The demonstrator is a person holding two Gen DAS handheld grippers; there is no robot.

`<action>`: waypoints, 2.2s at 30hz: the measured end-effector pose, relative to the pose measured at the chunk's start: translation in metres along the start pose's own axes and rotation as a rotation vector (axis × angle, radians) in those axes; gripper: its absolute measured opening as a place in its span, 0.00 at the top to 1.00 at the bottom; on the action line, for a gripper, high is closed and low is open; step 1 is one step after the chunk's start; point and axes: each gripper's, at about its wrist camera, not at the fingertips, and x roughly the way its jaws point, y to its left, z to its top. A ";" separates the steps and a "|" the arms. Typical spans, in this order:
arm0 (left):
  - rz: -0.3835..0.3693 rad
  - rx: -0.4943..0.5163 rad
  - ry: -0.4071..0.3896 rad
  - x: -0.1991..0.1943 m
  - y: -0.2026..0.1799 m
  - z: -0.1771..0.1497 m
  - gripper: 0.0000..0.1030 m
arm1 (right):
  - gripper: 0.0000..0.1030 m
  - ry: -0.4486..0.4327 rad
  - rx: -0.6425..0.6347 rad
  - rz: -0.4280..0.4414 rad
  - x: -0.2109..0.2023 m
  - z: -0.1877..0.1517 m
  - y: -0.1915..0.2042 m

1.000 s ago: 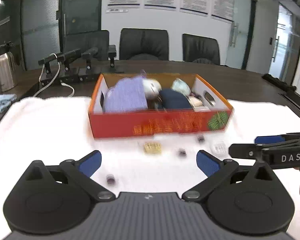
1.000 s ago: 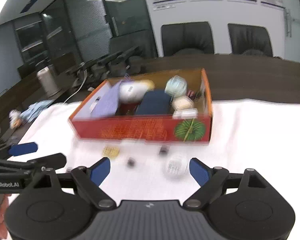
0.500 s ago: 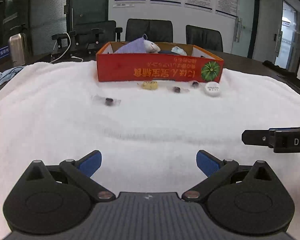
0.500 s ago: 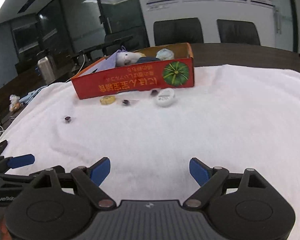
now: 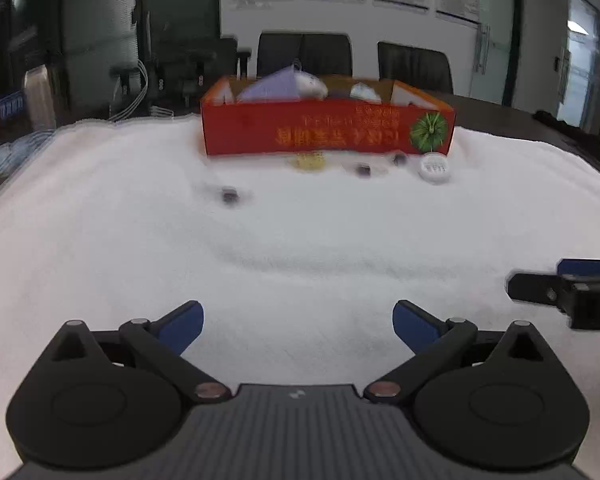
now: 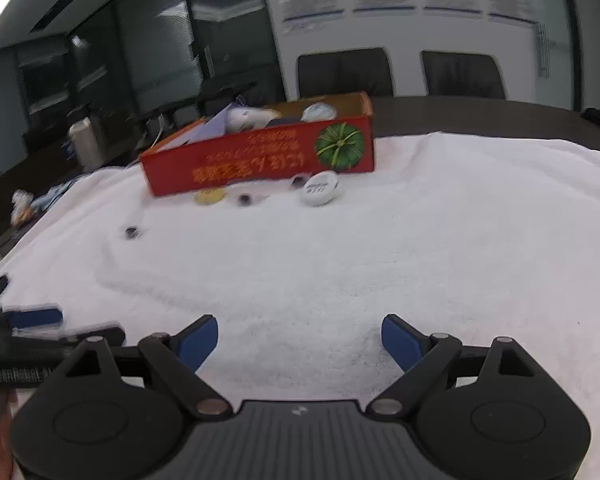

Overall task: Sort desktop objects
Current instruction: 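Move both tools back to the remaining items, then grasp the gold brass tag with left tool while right grasps white round device, then lower brass tag into box with left tool while right drops round device in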

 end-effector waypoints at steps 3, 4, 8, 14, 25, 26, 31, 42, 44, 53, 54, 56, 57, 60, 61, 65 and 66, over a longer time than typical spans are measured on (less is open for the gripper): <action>0.030 0.068 -0.096 -0.010 0.009 0.029 0.00 | 0.16 0.005 -0.080 0.037 -0.016 0.021 -0.002; 0.021 0.082 -0.113 -0.007 0.013 0.044 0.00 | 0.16 -0.017 -0.113 0.046 -0.021 0.031 -0.002; 0.006 0.096 -0.124 0.020 0.014 0.101 0.00 | 0.16 -0.115 -0.203 0.059 -0.014 0.082 -0.001; -0.044 0.107 -0.056 0.099 -0.002 0.144 0.09 | 0.24 -0.129 -0.212 -0.029 0.073 0.125 -0.001; -0.058 0.010 0.038 0.161 0.010 0.120 0.25 | 0.39 -0.024 -0.197 -0.096 0.146 0.099 -0.016; -0.056 0.008 0.036 0.164 0.009 0.118 0.25 | 0.43 -0.033 -0.212 -0.102 0.146 0.099 -0.014; -0.077 0.028 0.022 0.172 0.003 0.112 0.61 | 0.63 -0.040 -0.231 -0.097 0.144 0.097 -0.010; -0.061 -0.030 -0.059 0.135 0.012 0.119 0.71 | 0.64 -0.172 -0.178 -0.096 0.117 0.102 -0.019; -0.063 -0.040 -0.121 0.114 0.014 0.126 0.71 | 0.64 -0.212 -0.191 -0.097 0.109 0.105 -0.015; -0.121 -0.019 -0.295 0.038 0.012 0.164 0.70 | 0.64 -0.366 -0.215 -0.048 0.049 0.138 -0.002; -0.137 -0.020 -0.299 0.035 0.014 0.173 0.70 | 0.64 -0.380 -0.214 -0.047 0.042 0.145 -0.002; -0.149 -0.020 -0.297 0.032 0.019 0.192 0.70 | 0.64 -0.399 -0.211 -0.046 0.030 0.166 -0.004; -0.154 -0.022 -0.293 0.033 0.022 0.203 0.70 | 0.64 -0.399 -0.213 -0.045 0.027 0.180 -0.005; -0.152 -0.045 -0.279 0.044 0.026 0.234 0.70 | 0.64 -0.368 -0.206 -0.035 0.028 0.216 -0.008; -0.158 -0.050 -0.269 0.051 0.026 0.245 0.70 | 0.64 -0.342 -0.194 -0.028 0.034 0.231 -0.010; -0.159 -0.045 -0.196 0.091 0.020 0.285 0.70 | 0.64 -0.210 -0.155 -0.019 0.075 0.281 -0.019; -0.150 -0.032 -0.173 0.106 0.017 0.293 0.70 | 0.64 -0.176 -0.143 -0.020 0.087 0.291 -0.021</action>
